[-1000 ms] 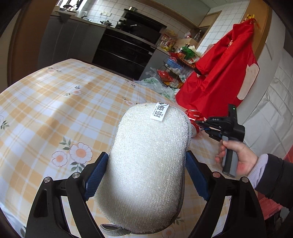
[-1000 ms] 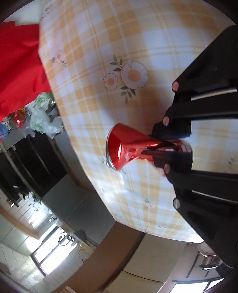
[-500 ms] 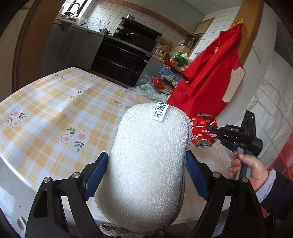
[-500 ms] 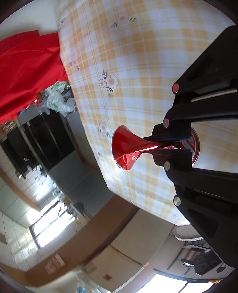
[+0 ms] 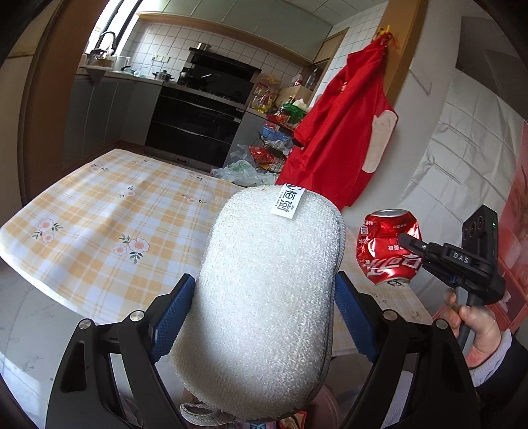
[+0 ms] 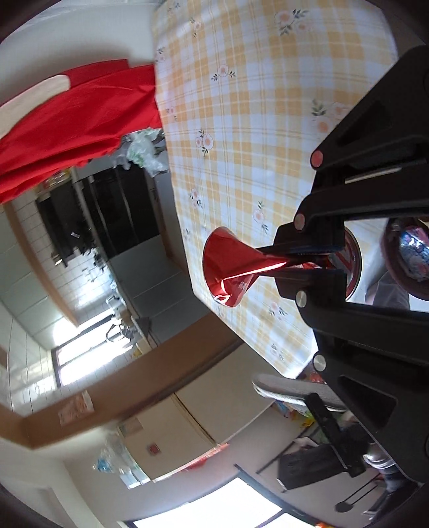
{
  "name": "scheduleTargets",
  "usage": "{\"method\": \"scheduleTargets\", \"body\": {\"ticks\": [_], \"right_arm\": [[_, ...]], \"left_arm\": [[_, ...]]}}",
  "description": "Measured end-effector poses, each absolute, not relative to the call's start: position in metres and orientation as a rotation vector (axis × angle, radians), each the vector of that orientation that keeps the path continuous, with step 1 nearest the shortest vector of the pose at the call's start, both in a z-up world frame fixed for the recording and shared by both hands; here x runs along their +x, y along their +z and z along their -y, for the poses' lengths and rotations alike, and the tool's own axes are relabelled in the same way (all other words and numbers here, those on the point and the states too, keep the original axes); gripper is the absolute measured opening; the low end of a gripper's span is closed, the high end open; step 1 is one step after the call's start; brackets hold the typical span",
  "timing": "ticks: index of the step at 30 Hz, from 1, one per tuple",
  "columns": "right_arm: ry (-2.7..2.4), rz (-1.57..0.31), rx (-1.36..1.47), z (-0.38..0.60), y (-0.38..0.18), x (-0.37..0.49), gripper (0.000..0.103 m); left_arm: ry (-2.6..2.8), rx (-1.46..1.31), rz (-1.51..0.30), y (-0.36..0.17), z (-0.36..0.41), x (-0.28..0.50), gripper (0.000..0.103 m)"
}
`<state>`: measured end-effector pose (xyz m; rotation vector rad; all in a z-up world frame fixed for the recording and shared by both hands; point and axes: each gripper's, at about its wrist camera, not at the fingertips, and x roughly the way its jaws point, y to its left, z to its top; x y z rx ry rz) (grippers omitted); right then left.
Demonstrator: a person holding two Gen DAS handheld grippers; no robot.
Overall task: Collect trash
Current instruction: 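Lower the can and sponge over the bin and open both grippers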
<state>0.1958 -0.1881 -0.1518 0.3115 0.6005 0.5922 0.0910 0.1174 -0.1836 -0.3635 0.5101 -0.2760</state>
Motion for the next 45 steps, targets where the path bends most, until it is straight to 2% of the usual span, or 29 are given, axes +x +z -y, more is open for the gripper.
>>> {"method": "scheduleTargets", "body": {"ticks": [11, 22, 23, 25, 26, 27, 29, 31, 33, 35, 45], "right_arm": [[0.590, -0.572, 0.233, 0.188, -0.159, 0.092, 0.010], [0.610, -0.662, 0.193, 0.183, -0.173, 0.067, 0.011], [0.615, -0.670, 0.195, 0.183, -0.176, 0.068, 0.014], [0.623, -0.682, 0.199, 0.181, -0.181, 0.070, 0.028], [0.632, -0.684, 0.203, 0.181, -0.183, 0.069, 0.041], [0.636, -0.684, 0.207, 0.181, -0.184, 0.069, 0.046], [0.630, -0.687, 0.204, 0.179, -0.186, 0.070, 0.050], [0.618, -0.682, 0.198, 0.178, -0.184, 0.070, 0.060], [0.595, -0.666, 0.185, 0.179, -0.181, 0.069, 0.080], [0.568, -0.648, 0.175, 0.179, -0.176, 0.068, 0.095], [0.458, -0.553, 0.177, 0.200, -0.150, 0.064, 0.097]], "left_arm": [[-0.315, -0.318, -0.504, -0.168, -0.100, 0.037, 0.083], [-0.342, -0.296, -0.482, -0.156, -0.086, 0.017, 0.083], [-0.344, -0.292, -0.484, -0.156, -0.085, 0.018, 0.083], [-0.345, -0.287, -0.492, -0.158, -0.083, 0.020, 0.083], [-0.345, -0.287, -0.499, -0.160, -0.082, 0.021, 0.083], [-0.345, -0.287, -0.503, -0.161, -0.083, 0.022, 0.083], [-0.345, -0.287, -0.510, -0.164, -0.082, 0.023, 0.083], [-0.346, -0.286, -0.517, -0.166, -0.082, 0.023, 0.083], [-0.350, -0.284, -0.522, -0.166, -0.080, 0.023, 0.083], [-0.356, -0.280, -0.526, -0.167, -0.079, 0.022, 0.083], [-0.421, -0.235, -0.548, -0.168, -0.063, 0.018, 0.083]]}}
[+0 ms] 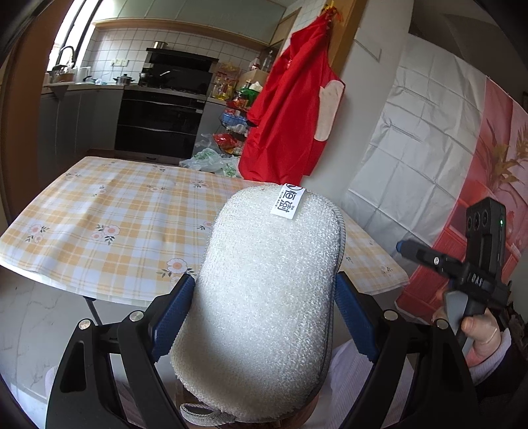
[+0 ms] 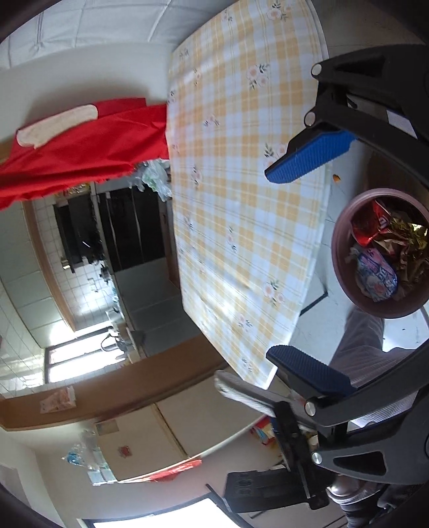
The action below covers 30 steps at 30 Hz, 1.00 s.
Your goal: Collect trash
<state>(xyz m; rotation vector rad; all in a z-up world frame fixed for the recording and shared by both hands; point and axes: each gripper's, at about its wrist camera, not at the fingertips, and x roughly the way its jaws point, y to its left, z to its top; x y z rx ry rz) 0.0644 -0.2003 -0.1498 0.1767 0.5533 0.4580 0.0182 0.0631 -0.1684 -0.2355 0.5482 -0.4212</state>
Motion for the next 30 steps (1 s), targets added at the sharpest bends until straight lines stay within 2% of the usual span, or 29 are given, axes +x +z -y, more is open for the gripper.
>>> {"method": "scheduleTargets", "body": {"ticks": [6, 13, 21, 30], "right_arm": [[0.426, -0.539, 0.196, 0.214, -0.147, 0.064, 0.097], [0.418, -0.547, 0.207, 0.218, -0.151, 0.064, 0.097], [0.401, -0.566, 0.184, 0.212, -0.154, 0.063, 0.097], [0.334, -0.554, 0.126, 0.204, -0.141, 0.061, 0.097]], "left_arm": [[-0.484, -0.201, -0.571, -0.171, -0.044, 0.020, 0.085], [-0.501, -0.159, -0.644, -0.188, -0.031, 0.028, 0.097], [-0.451, -0.188, -0.651, -0.191, -0.047, 0.033, 0.097], [-0.388, -0.133, -0.575, -0.165, -0.053, 0.030, 0.097]]}}
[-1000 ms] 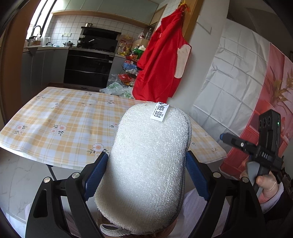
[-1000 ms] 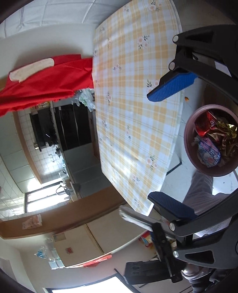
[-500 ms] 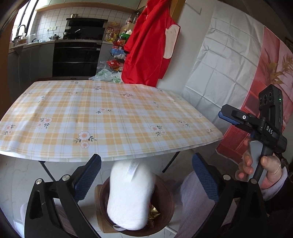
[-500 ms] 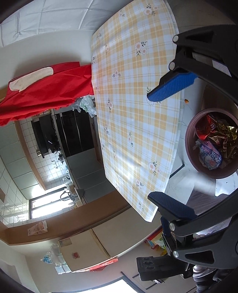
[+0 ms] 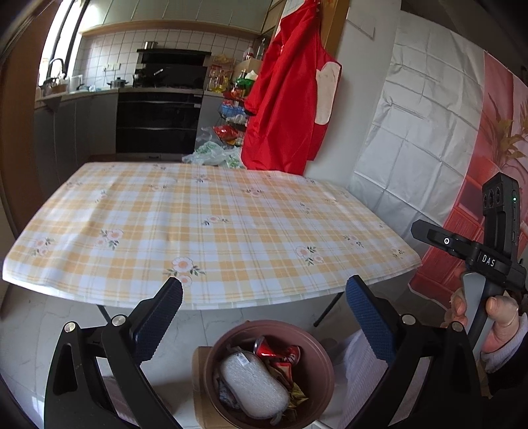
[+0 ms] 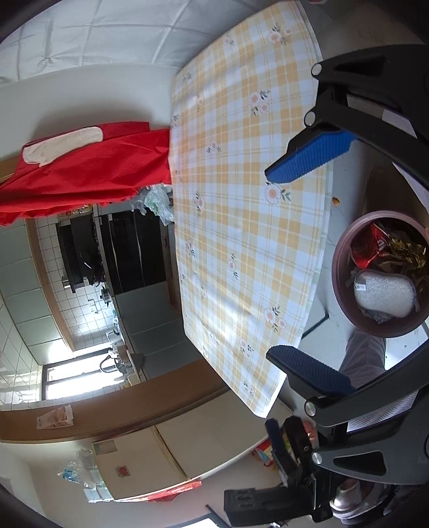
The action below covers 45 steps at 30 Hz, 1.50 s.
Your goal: Collect trash
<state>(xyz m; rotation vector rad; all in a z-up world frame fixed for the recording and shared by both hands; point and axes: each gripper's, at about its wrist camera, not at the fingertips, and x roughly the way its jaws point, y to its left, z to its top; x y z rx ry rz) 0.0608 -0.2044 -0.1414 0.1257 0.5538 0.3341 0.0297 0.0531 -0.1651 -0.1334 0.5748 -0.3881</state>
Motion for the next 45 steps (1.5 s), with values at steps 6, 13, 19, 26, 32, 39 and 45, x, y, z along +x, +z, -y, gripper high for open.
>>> {"method": "scheduleTargets", "body": {"ticks": [6, 13, 19, 26, 32, 39, 45], "right_arm": [[0.276, -0.506, 0.081, 0.200, -0.114, 0.058, 0.097], [0.280, -0.433, 0.055, 0.195, -0.079, 0.053, 0.097], [0.245, -0.372, 0.029, 0.191, -0.056, 0.047, 0.097], [0.198, -0.367, 0.022, 0.191, -0.051, 0.047, 0.097], [0.159, -0.372, 0.016, 0.194, -0.052, 0.047, 0.097], [0.122, -0.375, 0.009, 0.196, -0.053, 0.047, 0.097], [0.111, -0.379, 0.015, 0.197, -0.053, 0.047, 0.097]], "left_arm": [[-0.335, -0.061, -0.489, -0.134, -0.051, 0.028, 0.097], [-0.302, -0.021, -0.397, -0.090, -0.056, 0.029, 0.097], [-0.267, -0.004, -0.337, -0.060, -0.061, 0.025, 0.097], [-0.227, 0.022, -0.302, -0.049, -0.060, 0.018, 0.097], [-0.214, 0.035, -0.301, -0.049, -0.056, 0.019, 0.097], [-0.210, 0.036, -0.304, -0.049, -0.056, 0.020, 0.097], [-0.209, 0.041, -0.304, -0.050, -0.056, 0.020, 0.097]]}}
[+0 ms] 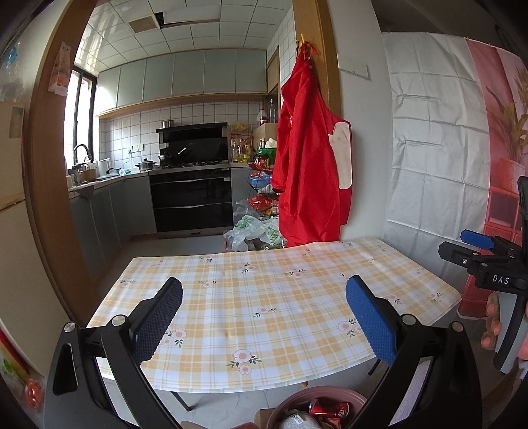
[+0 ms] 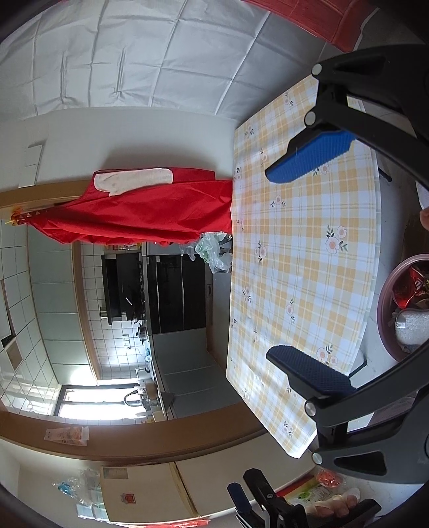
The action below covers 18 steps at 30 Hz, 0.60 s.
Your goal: Collect trash
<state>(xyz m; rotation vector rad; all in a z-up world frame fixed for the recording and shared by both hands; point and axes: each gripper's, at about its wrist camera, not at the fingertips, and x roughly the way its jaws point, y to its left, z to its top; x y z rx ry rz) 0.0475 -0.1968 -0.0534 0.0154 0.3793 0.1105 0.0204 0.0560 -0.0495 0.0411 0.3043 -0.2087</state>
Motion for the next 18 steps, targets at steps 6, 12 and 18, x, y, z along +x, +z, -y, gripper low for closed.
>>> {"method": "scheduleTargets", "body": {"ticks": [6, 12, 18], "right_arm": [[0.107, -0.386, 0.009, 0.1947, -0.0547, 0.0478, 0.097], [0.105, -0.390, 0.010, 0.1946, -0.0542, 0.0484, 0.097], [0.099, -0.389, 0.009, 0.1938, -0.0549, 0.0476, 0.097]], "left_arm": [[-0.206, 0.046, -0.311, -0.0509, -0.0555, 0.0219, 0.097], [-0.203, 0.054, -0.306, -0.0514, -0.0559, 0.0216, 0.097], [-0.200, 0.059, -0.305, -0.0513, -0.0551, 0.0217, 0.097]]}}
